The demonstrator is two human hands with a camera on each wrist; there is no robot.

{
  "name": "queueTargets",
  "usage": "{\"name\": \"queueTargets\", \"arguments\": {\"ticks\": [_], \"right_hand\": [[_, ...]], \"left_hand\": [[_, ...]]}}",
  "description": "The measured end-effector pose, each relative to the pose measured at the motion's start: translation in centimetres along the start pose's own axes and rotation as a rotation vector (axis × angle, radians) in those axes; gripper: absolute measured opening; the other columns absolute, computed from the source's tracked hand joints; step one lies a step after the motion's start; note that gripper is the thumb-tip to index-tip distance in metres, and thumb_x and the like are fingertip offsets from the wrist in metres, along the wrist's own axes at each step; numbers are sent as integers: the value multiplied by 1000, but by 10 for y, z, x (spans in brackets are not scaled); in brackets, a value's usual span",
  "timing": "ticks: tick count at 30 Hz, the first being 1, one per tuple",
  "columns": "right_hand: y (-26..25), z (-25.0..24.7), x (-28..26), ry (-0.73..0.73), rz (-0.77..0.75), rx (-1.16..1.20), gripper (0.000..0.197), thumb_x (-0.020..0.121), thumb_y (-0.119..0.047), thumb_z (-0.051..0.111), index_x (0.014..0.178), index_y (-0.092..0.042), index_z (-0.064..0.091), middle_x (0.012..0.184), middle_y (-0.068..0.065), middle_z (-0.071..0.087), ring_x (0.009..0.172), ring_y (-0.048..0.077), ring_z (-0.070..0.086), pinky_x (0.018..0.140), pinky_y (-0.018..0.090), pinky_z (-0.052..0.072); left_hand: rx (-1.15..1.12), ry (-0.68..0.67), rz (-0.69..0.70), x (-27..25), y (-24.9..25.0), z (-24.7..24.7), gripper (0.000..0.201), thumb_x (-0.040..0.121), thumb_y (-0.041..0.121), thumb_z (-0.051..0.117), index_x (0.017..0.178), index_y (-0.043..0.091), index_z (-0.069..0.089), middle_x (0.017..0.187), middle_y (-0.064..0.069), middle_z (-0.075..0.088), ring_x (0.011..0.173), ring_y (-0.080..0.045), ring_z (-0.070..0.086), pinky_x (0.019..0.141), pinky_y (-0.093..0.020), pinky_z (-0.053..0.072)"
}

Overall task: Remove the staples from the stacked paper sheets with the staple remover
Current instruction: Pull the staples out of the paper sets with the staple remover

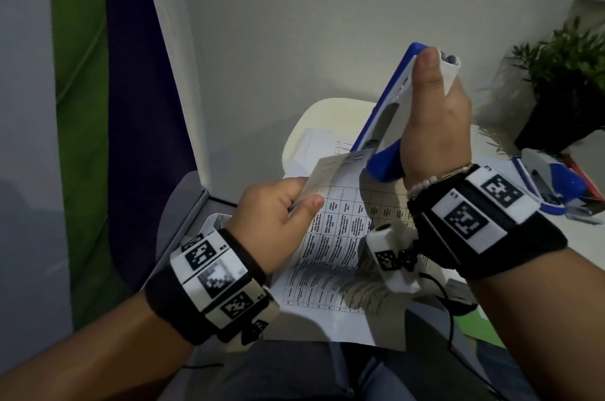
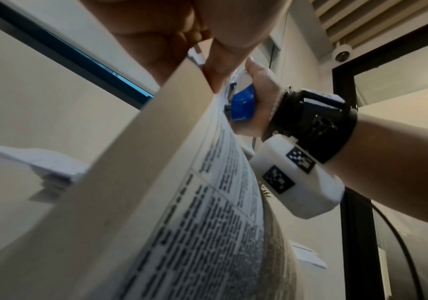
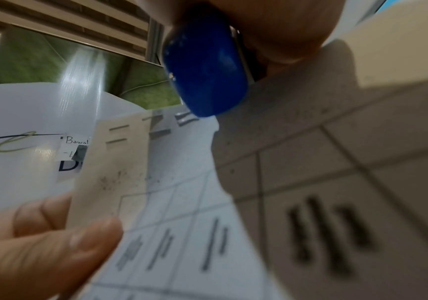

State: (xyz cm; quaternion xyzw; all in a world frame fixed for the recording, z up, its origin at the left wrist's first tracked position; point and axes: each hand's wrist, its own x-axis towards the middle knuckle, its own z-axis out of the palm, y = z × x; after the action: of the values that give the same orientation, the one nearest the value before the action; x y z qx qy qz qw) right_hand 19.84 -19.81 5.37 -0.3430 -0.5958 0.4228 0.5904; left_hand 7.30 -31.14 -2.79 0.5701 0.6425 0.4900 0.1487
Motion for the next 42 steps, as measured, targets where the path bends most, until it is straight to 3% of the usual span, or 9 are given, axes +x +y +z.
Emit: {"name": "queueTargets", "arguments": {"ticks": [12, 16, 18, 22, 28, 33, 36, 39, 42], "right_hand": [[-1, 0, 0, -57, -29, 32, 44, 71, -66, 43, 64, -22, 37, 60, -5, 39, 61, 20, 44, 62, 39, 44], [3, -1, 1, -80, 14, 28, 45, 67, -68, 45, 64, -24, 38, 59, -5, 41, 63, 22, 47, 65, 42, 48], [5, -2, 1, -78, 47, 42, 48, 66, -72, 45, 71, -24, 44, 65, -7, 47, 66, 16, 52, 72, 35, 51], [1, -10, 10, 94, 133, 110, 81, 61, -89, 46, 103, -20, 47, 98, -3, 51, 97, 20, 56, 99, 46, 45], [21, -33, 9, 118, 130, -19, 40, 83, -65, 49, 88, -25, 51, 75, -9, 52, 68, 7, 55, 70, 26, 47], [64, -47, -6, -8, 246, -296, 56, 93, -59, 40, 118, -10, 52, 101, 3, 53, 93, 20, 51, 80, 30, 36], [74, -53, -11, -4, 314, -312, 51, 91, -63, 39, 97, -14, 51, 82, -1, 48, 74, 17, 47, 69, 31, 34], [77, -56, -13, 28, 326, -293, 49, 89, -64, 38, 92, -16, 48, 76, -4, 47, 70, 15, 46, 66, 31, 36], [79, -59, -15, 35, 318, -278, 44, 94, -57, 38, 96, -14, 48, 78, -3, 49, 71, 14, 47, 64, 27, 36]], "left_hand": [[57, 26, 91, 0, -1, 3, 39, 83, 42, 52, 60, 10, 55, 49, 0, 49, 47, -18, 47, 44, -34, 42], [36, 6, 67, -1, -2, 5, 29, 83, 38, 55, 55, 29, 53, 48, 6, 47, 47, -13, 47, 44, -23, 39], [7, -10, 8, -1, -4, 6, 32, 87, 29, 59, 56, 36, 54, 49, 11, 48, 46, -6, 45, 45, -17, 37], [-96, 33, -206, 4, -9, 5, 29, 88, 17, 62, 63, 32, 61, 55, 11, 57, 51, -6, 52, 50, -18, 44], [-296, 312, -423, 18, -13, -6, 15, 93, 11, 55, 92, 20, 67, 74, 9, 68, 60, -1, 64, 56, -21, 54], [-83, 120, -58, 16, -26, -5, 42, 83, -13, 52, 104, 18, 71, 117, 7, 62, 108, -3, 59, 89, -11, 46], [241, -177, 204, 10, -50, -3, 55, 75, 4, 60, 118, 38, 56, 128, 20, 49, 126, -5, 42, 106, -26, 33], [303, -370, 186, 8, -51, -6, 48, 68, 43, 72, 113, 49, 57, 135, 36, 32, 132, 6, 23, 109, -23, 23], [291, -371, 179, 9, -46, -7, 54, 58, 70, 59, 107, 47, 60, 132, 41, 28, 133, 9, 21, 109, -22, 21]]}}
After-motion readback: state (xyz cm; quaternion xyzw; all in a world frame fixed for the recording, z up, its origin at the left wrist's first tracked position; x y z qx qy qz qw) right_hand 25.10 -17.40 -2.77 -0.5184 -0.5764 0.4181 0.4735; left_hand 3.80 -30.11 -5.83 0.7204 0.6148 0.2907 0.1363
